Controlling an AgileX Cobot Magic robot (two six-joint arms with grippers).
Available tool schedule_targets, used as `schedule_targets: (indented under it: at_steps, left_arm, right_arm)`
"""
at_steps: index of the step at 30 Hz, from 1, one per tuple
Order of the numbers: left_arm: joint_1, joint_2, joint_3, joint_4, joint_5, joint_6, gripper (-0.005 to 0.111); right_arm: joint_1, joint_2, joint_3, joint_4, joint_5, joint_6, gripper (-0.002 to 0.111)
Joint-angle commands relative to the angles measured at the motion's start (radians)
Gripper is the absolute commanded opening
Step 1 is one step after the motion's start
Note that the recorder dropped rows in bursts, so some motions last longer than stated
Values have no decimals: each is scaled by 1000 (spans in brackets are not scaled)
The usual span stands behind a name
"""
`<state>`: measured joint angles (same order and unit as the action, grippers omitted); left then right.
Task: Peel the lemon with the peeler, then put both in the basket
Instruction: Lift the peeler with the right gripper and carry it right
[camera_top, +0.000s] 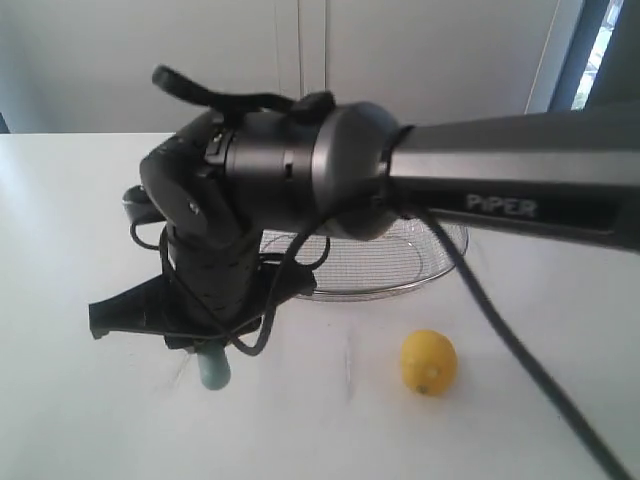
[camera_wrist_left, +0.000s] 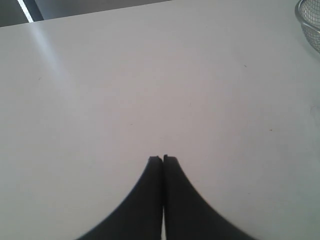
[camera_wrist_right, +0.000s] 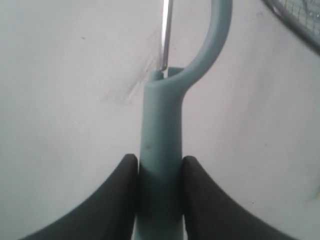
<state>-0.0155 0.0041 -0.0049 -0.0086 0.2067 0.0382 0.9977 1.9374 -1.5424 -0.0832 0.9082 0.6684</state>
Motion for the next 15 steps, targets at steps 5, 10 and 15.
schedule_targets:
  at_steps: [5, 10, 15]
  left_arm:
    - [-7, -4, 5, -4, -5, -4, 0]
    - [-7, -4, 5, -4, -5, -4, 0]
    - [-7, -4, 5, -4, -5, -4, 0]
  right_arm:
    - [-4, -211, -4, -125, 222, -88, 5]
    - [-4, -342, -4, -253, 313, -78, 5]
    - [-4, -613, 101, -281, 313, -85, 5]
